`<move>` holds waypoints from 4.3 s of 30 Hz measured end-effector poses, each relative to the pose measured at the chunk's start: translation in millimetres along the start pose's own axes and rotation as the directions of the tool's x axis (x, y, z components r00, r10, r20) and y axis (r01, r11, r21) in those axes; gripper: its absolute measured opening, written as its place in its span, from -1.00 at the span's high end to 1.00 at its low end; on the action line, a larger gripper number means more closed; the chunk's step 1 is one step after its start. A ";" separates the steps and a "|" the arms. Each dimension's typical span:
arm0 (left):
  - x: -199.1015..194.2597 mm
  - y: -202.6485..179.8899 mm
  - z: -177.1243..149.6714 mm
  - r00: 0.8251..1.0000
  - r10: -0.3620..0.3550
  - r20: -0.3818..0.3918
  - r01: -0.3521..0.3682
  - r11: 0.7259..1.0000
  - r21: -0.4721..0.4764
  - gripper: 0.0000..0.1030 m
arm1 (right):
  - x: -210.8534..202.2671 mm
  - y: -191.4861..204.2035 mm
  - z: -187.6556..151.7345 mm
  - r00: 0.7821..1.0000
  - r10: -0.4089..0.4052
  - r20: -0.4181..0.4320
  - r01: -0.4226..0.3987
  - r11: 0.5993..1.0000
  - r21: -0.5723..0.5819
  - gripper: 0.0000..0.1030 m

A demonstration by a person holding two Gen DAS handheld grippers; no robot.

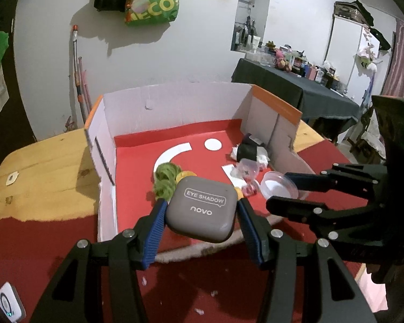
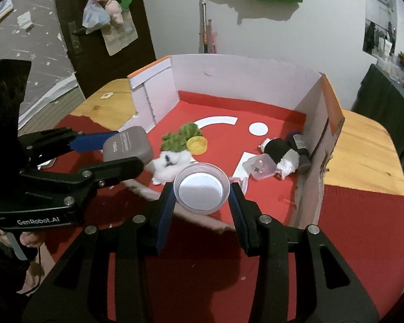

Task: Organize objects
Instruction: 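Carry the grey case and clear lid over the box with both grippers, then lower the grey case and clear lid into the box and open both grippers, then lift both grippers up and away from the box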

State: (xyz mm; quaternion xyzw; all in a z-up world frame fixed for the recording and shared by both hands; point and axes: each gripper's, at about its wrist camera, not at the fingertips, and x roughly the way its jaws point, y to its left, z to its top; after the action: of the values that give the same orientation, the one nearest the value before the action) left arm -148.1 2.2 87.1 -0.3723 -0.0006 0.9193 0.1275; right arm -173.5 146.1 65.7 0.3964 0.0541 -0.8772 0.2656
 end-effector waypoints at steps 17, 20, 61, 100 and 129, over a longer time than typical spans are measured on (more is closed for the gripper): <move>41.6 -13.0 1.5 0.978 -0.153 -0.144 0.161 0.986 0.047 -0.08 | 32.7 -31.4 3.7 0.987 -0.058 -0.148 0.057 0.998 -0.017 0.24; 50.8 -14.8 -0.8 0.972 -0.157 -0.175 0.169 0.984 0.056 -0.08 | 35.2 -33.0 2.9 0.984 -0.078 -0.161 0.075 0.997 -0.028 0.24; 76.3 1.1 1.6 0.987 0.020 -0.159 -0.004 0.995 0.099 -0.08 | 64.8 -29.6 10.4 0.974 -0.061 -0.220 0.056 0.998 -0.031 0.24; 11.9 -0.4 -17.3 0.983 0.178 0.038 -0.178 0.984 0.010 -0.47 | 11.2 -10.9 -6.1 0.989 -0.128 0.080 0.118 0.986 0.120 -0.34; 9.8 15.8 -37.6 0.967 0.249 0.057 -0.244 0.966 -0.086 -1.00 | 12.0 -3.1 -21.8 0.971 -0.213 0.107 0.199 0.971 0.130 -0.65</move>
State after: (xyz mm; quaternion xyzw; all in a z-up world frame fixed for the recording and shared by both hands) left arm -132.8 -14.3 51.7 -0.3431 0.0057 0.9393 -0.0026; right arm -167.1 150.4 41.8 0.3501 0.0270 -0.9239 0.1517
